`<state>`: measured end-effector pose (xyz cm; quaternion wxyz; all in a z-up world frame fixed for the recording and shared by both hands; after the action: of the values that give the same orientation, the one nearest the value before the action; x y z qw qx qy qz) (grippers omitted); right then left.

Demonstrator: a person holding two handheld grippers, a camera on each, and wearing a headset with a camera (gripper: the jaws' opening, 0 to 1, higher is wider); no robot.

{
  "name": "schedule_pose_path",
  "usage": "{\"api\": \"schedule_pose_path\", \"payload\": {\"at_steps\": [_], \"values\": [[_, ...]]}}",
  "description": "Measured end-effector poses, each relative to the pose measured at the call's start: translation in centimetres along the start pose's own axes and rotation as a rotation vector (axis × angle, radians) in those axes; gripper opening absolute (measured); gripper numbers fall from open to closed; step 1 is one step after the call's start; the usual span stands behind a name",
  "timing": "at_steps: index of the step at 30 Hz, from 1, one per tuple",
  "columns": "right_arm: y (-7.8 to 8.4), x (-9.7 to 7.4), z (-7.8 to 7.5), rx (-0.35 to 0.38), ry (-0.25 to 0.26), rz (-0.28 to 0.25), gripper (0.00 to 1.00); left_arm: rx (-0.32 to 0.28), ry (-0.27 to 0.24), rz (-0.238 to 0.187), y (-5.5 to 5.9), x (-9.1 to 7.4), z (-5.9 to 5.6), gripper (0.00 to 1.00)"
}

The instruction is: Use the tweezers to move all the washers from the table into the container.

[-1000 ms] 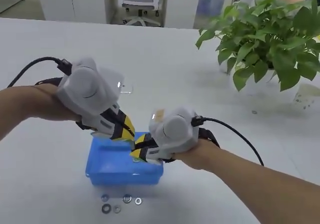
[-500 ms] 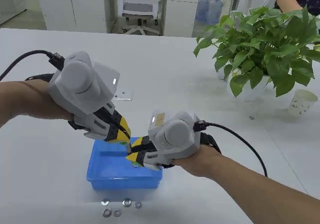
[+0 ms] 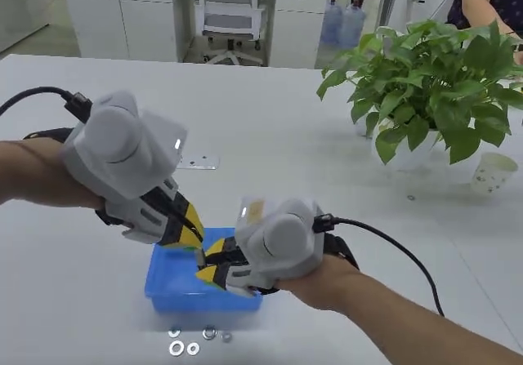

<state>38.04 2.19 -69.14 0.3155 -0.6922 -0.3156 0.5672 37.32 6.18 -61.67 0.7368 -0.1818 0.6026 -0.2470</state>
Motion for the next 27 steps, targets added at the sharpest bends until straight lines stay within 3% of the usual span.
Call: {"api": "schedule_pose_path", "payload": {"at_steps": [14,27], "values": [[0.4,0.8,3.0,0.008,-0.033,0.002,0.11,-0.006,0.024,0.015,0.7,0.3,-2.6,0.06],[1.8,2.0,5.1,0.014,-0.069,0.025,0.11,-0.033,0.048,0.013,1.9,1.7,-4.8,0.06]]}}
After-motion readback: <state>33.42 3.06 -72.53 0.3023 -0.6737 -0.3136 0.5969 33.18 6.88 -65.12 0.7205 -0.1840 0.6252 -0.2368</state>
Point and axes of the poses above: the centre of the closed fingertips' face, and the gripper's own axes: x roughly forward along the fingers, z roughly to its left, y roughly out of its underside, the point moved 5 cm from there along -x, roughly backward along the fingers, and after that the axes turned 3 degrees about -y, right-handed, at the moved point
